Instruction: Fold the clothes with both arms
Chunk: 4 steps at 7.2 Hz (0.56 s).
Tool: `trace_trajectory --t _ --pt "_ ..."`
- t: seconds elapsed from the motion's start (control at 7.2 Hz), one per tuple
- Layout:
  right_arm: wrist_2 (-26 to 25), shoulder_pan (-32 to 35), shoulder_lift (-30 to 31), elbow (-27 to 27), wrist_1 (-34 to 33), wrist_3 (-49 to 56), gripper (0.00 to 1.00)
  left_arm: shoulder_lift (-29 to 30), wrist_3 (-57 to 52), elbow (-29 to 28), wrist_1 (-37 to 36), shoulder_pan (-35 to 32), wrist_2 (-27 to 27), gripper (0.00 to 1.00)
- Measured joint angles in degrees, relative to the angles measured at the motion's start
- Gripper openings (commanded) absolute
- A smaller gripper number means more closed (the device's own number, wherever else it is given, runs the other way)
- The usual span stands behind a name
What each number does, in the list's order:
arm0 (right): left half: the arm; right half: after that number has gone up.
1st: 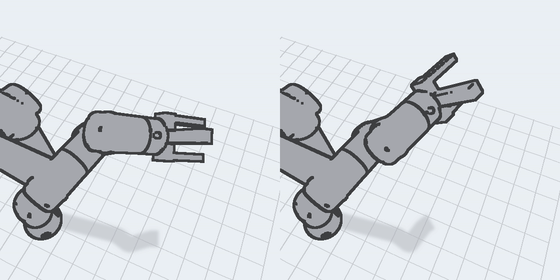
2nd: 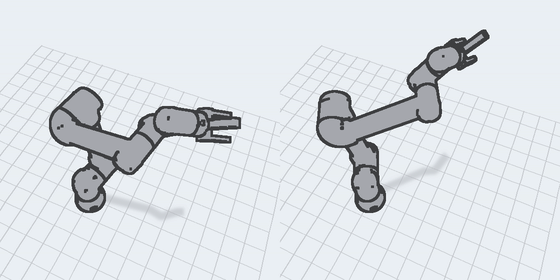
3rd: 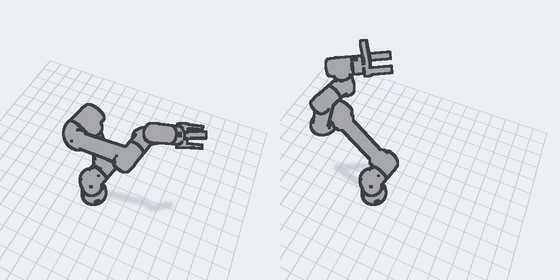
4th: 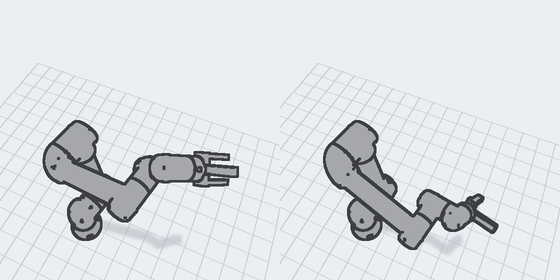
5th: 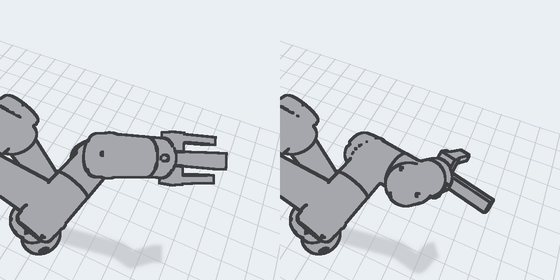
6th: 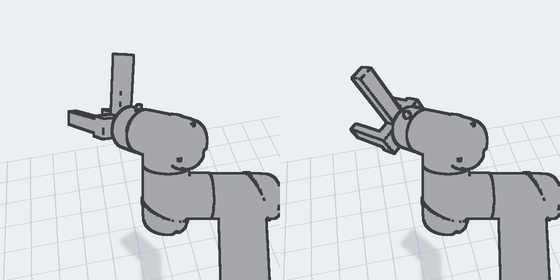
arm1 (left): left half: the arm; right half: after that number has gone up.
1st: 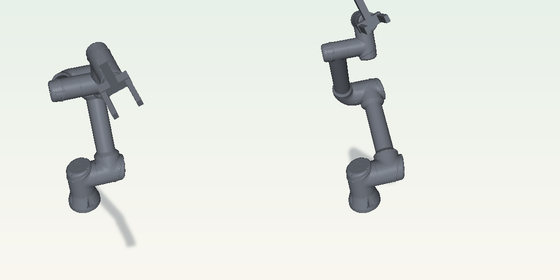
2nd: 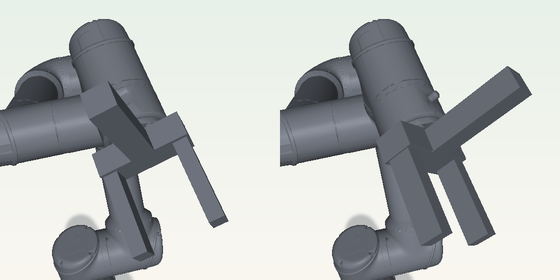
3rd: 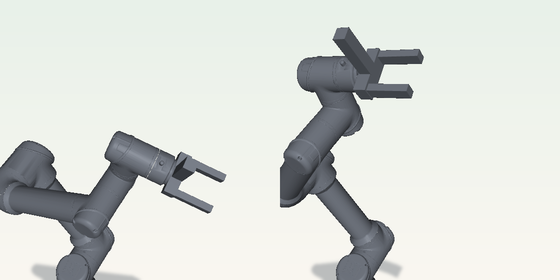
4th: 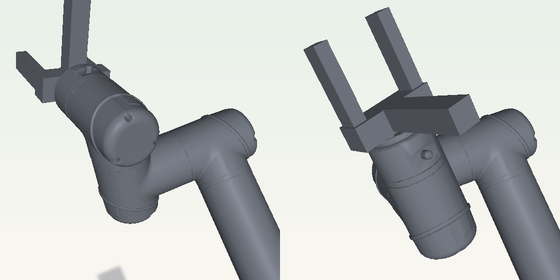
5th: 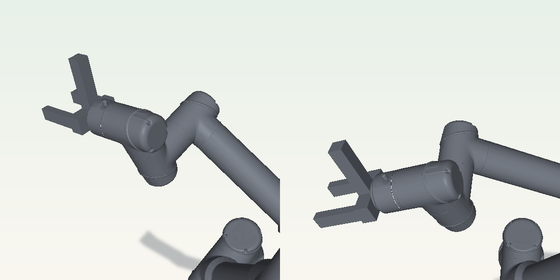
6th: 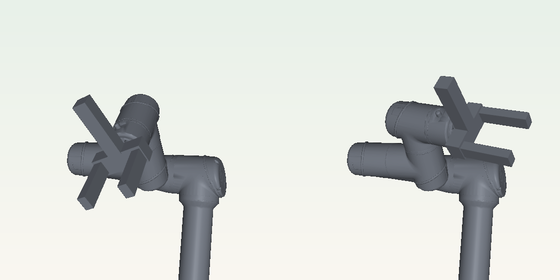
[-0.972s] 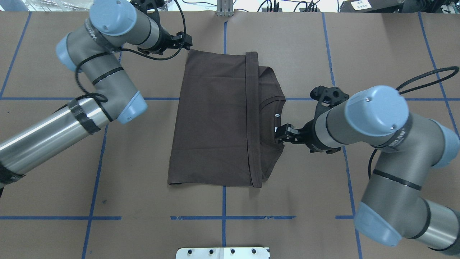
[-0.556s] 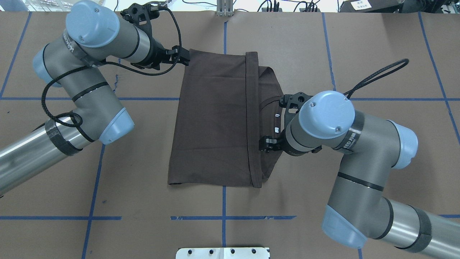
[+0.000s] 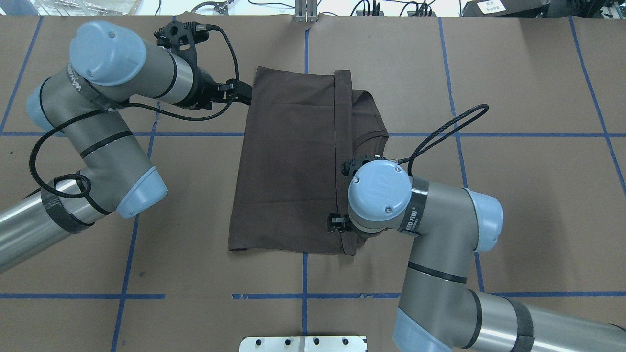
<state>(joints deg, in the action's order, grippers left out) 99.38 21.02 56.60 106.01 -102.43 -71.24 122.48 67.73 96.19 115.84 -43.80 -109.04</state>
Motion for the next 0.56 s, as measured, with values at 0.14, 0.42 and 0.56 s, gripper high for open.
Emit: trace_trajectory --t 0.14,0.42,0.56 --pt "-1.7 -1.09 -2.34 -2.62 -1.38 0.19 1.0 -0.57 0.01 0.74 -0.03 0.23 0.01 1.0" --pt "-2.9 -1.78 -6.47 -7.21 -3.41 0.48 1.0 -0.97 0.09 0.94 0.02 0.91 -0.02 1.0" --pt "-2.96 -1.82 -7.21 -8.55 -4.12 0.92 1.0 -1.04 0.15 0.94 0.06 1.19 -0.05 1.0"
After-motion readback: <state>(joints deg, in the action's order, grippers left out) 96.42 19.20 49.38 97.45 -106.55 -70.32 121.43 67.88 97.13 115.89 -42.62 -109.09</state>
